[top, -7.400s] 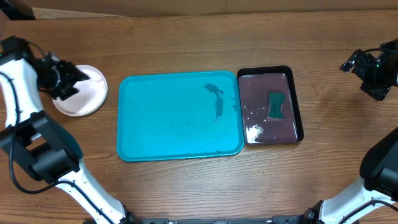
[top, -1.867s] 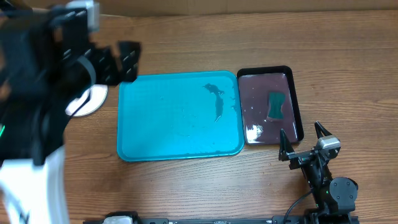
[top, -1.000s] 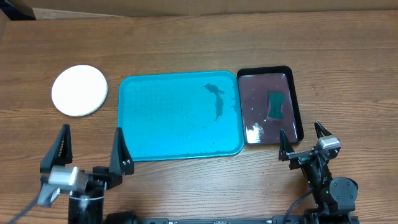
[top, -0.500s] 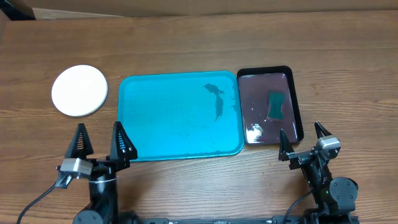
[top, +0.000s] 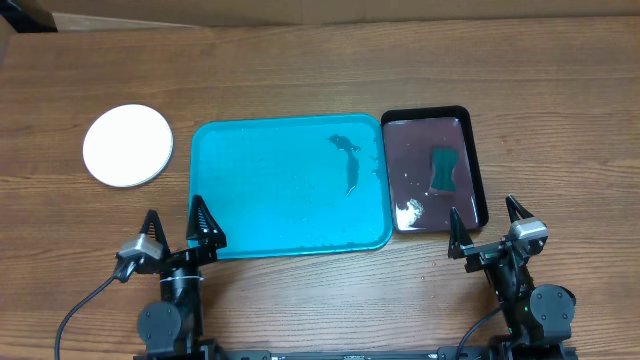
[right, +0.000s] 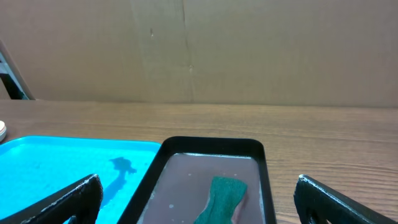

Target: Clean dirty plates on tray and stack at the side

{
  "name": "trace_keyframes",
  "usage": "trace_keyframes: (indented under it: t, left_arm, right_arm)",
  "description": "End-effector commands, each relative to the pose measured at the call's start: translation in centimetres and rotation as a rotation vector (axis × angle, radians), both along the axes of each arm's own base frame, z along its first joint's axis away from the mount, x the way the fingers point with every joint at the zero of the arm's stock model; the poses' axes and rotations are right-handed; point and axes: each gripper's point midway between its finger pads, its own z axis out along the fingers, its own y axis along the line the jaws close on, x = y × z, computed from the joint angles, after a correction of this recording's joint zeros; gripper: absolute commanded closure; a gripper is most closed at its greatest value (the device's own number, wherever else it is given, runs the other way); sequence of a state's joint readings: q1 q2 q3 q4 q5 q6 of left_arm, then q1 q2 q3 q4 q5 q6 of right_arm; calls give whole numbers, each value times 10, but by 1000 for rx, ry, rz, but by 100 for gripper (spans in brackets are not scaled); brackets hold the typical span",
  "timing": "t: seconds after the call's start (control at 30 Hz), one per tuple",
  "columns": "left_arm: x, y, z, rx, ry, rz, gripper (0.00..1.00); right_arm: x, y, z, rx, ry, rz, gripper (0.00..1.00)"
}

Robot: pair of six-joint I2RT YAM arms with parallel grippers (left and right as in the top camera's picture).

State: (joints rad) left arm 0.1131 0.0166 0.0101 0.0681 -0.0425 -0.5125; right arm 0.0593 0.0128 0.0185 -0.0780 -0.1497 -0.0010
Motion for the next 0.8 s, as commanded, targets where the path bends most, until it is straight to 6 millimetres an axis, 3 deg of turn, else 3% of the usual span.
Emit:
trace_keyframes:
  t: [0.0,0.07,0.17,0.27,0.77]
  left_arm:
    - [0,0,-19,83,85,4,0]
    - [0,-4,-36,168,168,-18,0]
    - [1,-21,-35,389,175,-109,1]
    - [2,-33,-34,494,163,-172,0]
    - [2,-32,-34,467,164,-166,0]
  right_arm:
    - [0,-2,-2,-7,-7,-11,0]
    - [0,-2,-2,-7,-7,-11,0]
    - [0,-2,-2,-7,-7,-12,0]
    - [0,-2,-2,-7,-7,-11,0]
    - [0,-2,-2,-7,-7,-11,0]
